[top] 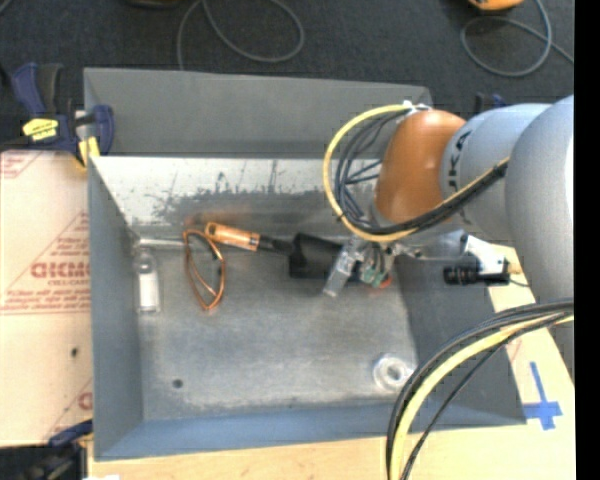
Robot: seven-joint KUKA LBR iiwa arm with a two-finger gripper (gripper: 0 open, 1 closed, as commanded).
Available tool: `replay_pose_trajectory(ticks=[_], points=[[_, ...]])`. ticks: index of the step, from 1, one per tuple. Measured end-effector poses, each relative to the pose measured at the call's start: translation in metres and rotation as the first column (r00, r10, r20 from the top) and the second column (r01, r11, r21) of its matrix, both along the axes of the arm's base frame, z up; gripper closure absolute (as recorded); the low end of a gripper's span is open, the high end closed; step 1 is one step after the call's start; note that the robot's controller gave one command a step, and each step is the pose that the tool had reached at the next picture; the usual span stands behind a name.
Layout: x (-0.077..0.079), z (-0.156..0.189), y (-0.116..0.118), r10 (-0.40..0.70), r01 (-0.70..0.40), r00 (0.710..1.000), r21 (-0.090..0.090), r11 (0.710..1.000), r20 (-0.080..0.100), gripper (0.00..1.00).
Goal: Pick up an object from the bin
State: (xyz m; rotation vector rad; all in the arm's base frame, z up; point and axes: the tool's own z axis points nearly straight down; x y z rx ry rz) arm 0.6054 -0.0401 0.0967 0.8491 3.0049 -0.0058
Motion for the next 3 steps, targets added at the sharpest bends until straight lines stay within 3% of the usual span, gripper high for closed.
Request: replay_pose_trajectory(ticks=[1,2,3], points=[[0.000,0.000,0.000,0.001,-0.001,1.000,0.000,1.000,0.000,1.00],[0.000,0.032,0.003,0.012,-0.012,1.000,0.000,1.000,-0.011,1.00],[0.000,0.095,-0.006,0.006,-0.006,1.000,0.000,1.000,-0.003,1.00]])
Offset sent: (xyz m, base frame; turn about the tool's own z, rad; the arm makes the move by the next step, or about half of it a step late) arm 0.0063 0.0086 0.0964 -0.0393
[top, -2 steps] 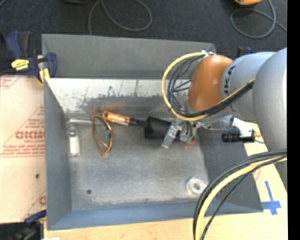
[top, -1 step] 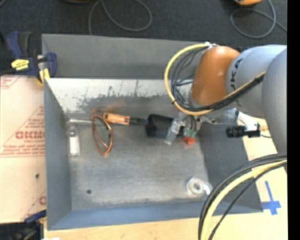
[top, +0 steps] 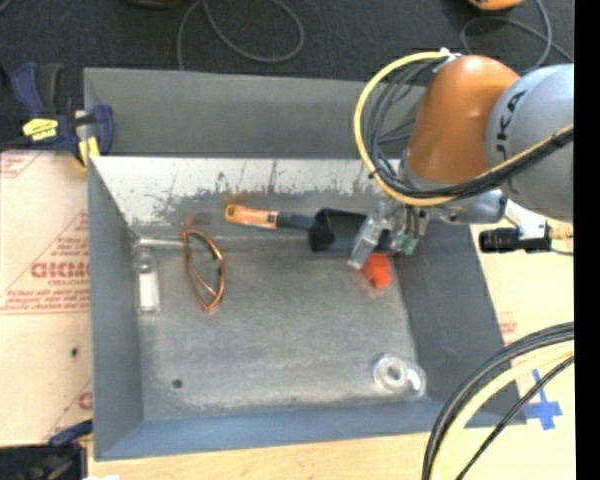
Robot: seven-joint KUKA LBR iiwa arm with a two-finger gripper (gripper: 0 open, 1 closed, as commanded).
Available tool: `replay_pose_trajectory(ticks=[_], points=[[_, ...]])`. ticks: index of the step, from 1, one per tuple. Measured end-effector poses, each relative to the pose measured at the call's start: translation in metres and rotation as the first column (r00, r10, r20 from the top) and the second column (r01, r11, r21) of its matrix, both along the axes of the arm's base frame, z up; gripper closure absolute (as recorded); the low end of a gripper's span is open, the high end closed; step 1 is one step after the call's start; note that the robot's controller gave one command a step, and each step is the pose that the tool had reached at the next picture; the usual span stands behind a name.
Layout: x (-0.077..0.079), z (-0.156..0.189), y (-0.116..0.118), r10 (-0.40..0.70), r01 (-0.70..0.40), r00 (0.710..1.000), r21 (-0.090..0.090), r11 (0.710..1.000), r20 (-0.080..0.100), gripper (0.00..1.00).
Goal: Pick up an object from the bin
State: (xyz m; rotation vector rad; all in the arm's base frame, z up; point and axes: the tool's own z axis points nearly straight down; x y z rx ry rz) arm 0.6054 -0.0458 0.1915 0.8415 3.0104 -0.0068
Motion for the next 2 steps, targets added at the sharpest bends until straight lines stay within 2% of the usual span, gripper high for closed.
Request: replay_pose_trajectory(ticks=[1,2], points=[[0.003,-0.012,0.002,-0.048,0.048,0.999,-0.001,0.999,0.015,1.00],[-0.002,-0.043,0.003,-0.039,0.039,0.999,-0.001,0.999,-0.008,1.00]])
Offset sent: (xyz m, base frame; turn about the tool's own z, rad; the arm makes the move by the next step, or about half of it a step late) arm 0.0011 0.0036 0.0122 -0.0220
